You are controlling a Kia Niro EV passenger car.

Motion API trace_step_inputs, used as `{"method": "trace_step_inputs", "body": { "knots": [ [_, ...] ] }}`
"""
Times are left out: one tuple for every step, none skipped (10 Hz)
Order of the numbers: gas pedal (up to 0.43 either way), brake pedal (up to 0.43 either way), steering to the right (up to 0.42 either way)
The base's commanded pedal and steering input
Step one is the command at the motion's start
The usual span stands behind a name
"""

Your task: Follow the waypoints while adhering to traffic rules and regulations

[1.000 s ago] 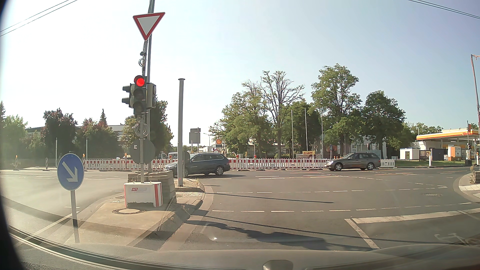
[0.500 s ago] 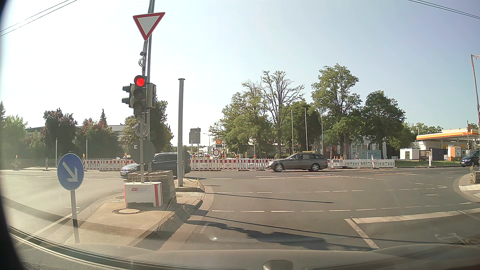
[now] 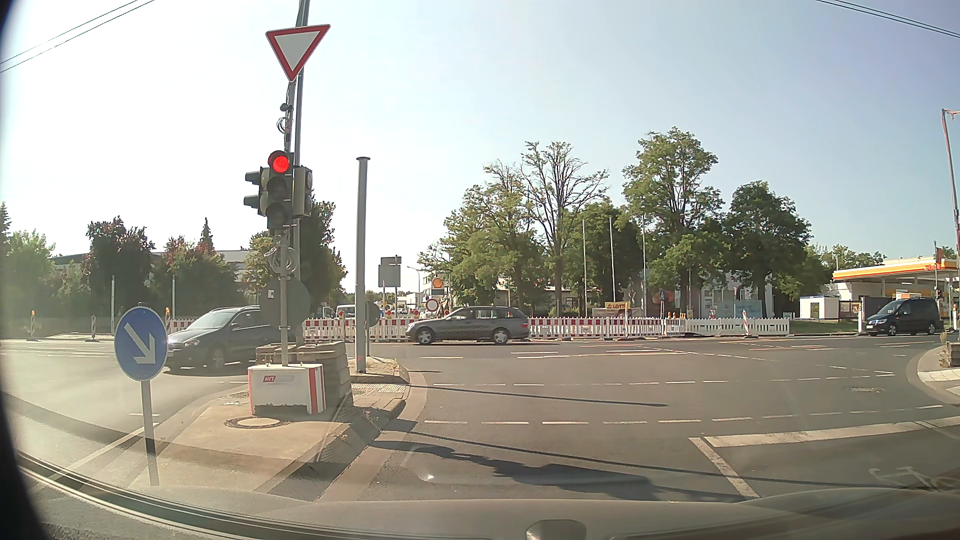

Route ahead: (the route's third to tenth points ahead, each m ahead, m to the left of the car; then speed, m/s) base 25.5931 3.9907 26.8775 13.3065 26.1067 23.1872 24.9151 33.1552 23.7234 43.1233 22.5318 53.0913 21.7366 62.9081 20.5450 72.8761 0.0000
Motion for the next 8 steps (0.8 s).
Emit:
{"method": "trace_step_inputs", "body": {
  "knots": [
    [0.0, 0.384, 0.006],
    [0.0, 0.384, 0.006],
    [0.0, 0.384, 0.005],
    [0.0, 0.384, 0.006],
    [0.0, 0.384, 0.005],
    [0.0, 0.39, 0.006],
    [0.0, 0.384, 0.005],
    [0.0, 0.384, 0.005]
  ]
}}
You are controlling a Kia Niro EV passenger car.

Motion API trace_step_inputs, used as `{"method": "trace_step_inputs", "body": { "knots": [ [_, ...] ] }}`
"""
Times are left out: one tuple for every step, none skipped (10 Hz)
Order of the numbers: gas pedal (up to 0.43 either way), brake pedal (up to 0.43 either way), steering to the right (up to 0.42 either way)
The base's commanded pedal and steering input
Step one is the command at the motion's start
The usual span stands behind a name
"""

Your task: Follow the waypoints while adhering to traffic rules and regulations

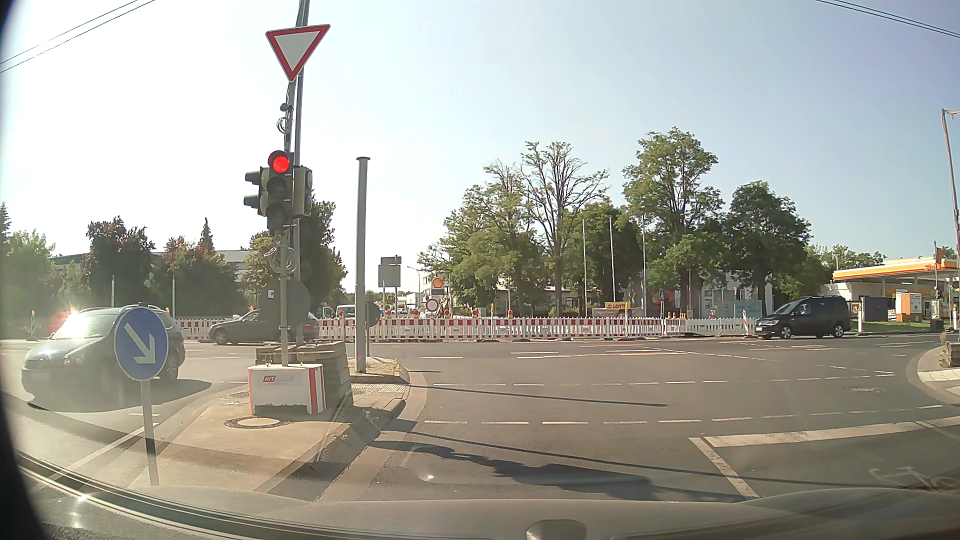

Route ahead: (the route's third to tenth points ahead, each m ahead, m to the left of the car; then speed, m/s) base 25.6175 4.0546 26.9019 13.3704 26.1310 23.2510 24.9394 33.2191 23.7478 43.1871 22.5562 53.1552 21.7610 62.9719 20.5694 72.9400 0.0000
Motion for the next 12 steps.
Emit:
{"method": "trace_step_inputs", "body": {
  "knots": [
    [0.0, 0.384, 0.006],
    [0.0, 0.384, 0.006],
    [0.0, 0.384, 0.005],
    [0.0, 0.384, 0.006],
    [0.0, 0.384, 0.005],
    [0.0, 0.384, 0.006],
    [0.0, 0.384, 0.006],
    [0.0, 0.384, 0.005],
    [0.0, 0.384, 0.006],
    [0.0, 0.384, 0.006],
    [0.0, 0.384, 0.006],
    [0.0, 0.39, 0.006]
  ]
}}
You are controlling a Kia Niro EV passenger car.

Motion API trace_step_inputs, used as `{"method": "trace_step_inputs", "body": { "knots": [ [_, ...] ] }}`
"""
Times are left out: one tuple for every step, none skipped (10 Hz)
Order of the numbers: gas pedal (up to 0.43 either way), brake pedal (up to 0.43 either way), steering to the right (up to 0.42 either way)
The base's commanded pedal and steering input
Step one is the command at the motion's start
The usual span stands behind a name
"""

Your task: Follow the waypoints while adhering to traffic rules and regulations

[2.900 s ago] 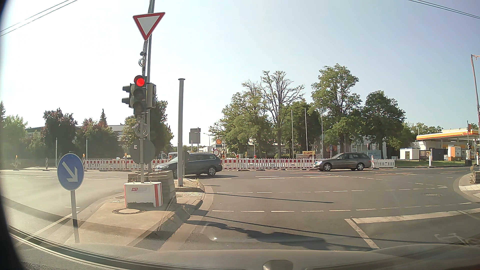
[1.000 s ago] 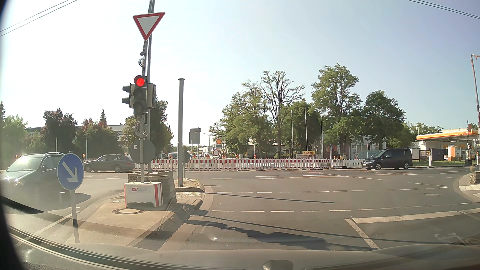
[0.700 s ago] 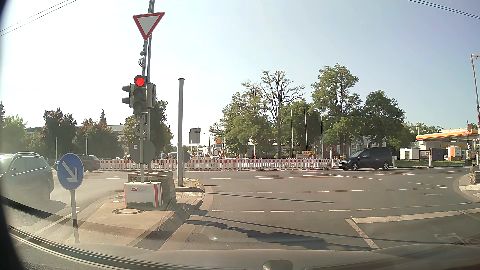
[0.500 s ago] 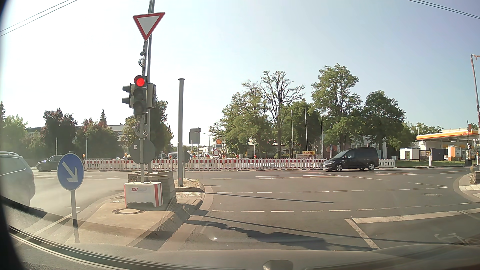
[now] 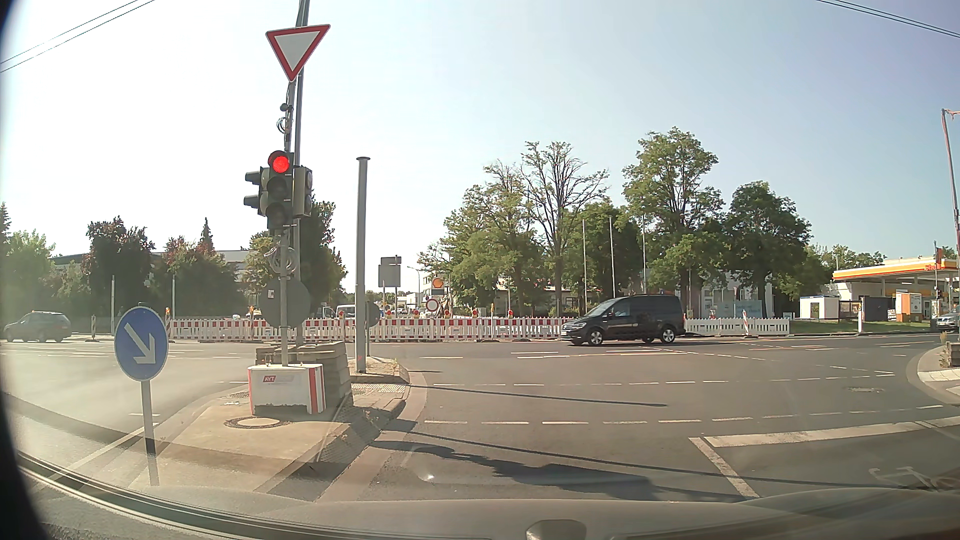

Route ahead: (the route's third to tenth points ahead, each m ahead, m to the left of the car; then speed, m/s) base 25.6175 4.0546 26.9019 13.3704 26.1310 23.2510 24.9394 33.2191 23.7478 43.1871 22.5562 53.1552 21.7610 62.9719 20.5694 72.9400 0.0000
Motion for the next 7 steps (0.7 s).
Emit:
{"method": "trace_step_inputs", "body": {
  "knots": [
    [0.0, 0.384, 0.006],
    [0.0, 0.384, 0.006],
    [0.0, 0.384, 0.006],
    [0.0, 0.384, 0.005],
    [0.0, 0.384, 0.005],
    [0.0, 0.384, 0.006],
    [0.0, 0.384, 0.006]
  ]
}}
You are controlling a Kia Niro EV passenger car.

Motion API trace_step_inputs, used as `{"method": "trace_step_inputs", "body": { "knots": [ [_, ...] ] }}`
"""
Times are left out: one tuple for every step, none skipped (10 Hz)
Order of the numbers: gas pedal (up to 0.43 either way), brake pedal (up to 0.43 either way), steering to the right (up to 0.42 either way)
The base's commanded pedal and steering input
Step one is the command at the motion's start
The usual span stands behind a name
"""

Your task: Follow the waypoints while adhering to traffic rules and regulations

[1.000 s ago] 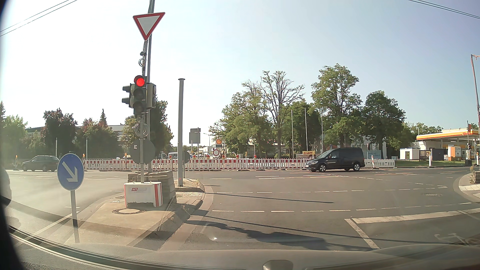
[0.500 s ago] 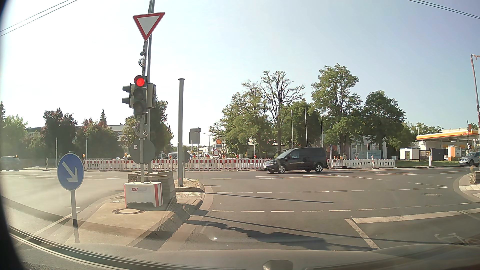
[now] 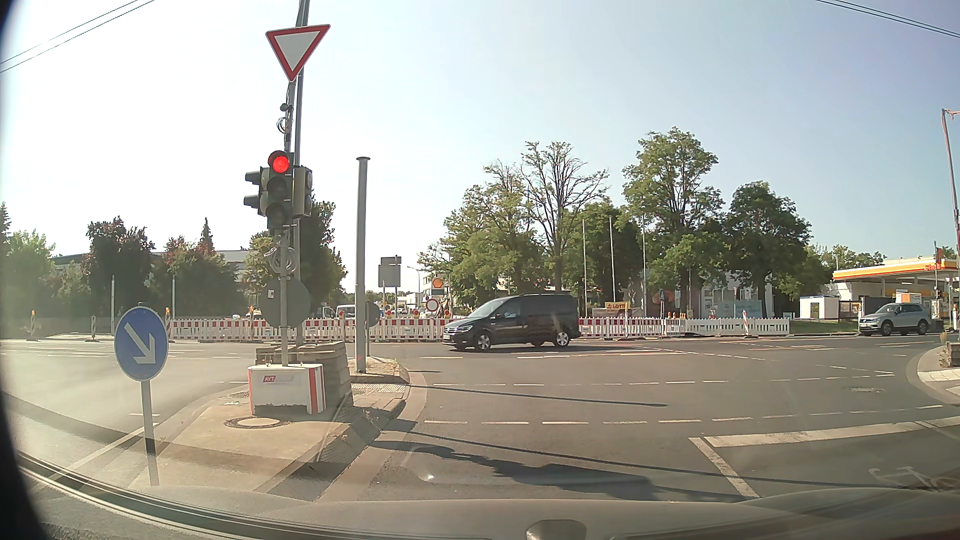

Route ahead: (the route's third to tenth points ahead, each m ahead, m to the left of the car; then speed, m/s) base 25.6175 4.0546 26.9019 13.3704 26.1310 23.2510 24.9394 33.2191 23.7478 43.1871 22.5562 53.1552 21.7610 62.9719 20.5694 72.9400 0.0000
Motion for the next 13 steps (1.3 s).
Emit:
{"method": "trace_step_inputs", "body": {
  "knots": [
    [0.0, 0.384, 0.006],
    [0.0, 0.384, 0.006],
    [0.0, 0.384, 0.005],
    [0.0, 0.384, 0.006],
    [0.0, 0.384, 0.006],
    [0.0, 0.384, 0.006],
    [0.0, 0.384, 0.006],
    [0.0, 0.384, 0.005],
    [0.0, 0.384, 0.005],
    [0.0, 0.384, 0.006],
    [0.0, 0.384, 0.006],
    [0.0, 0.384, 0.005],
    [0.0, 0.384, 0.006]
  ]
}}
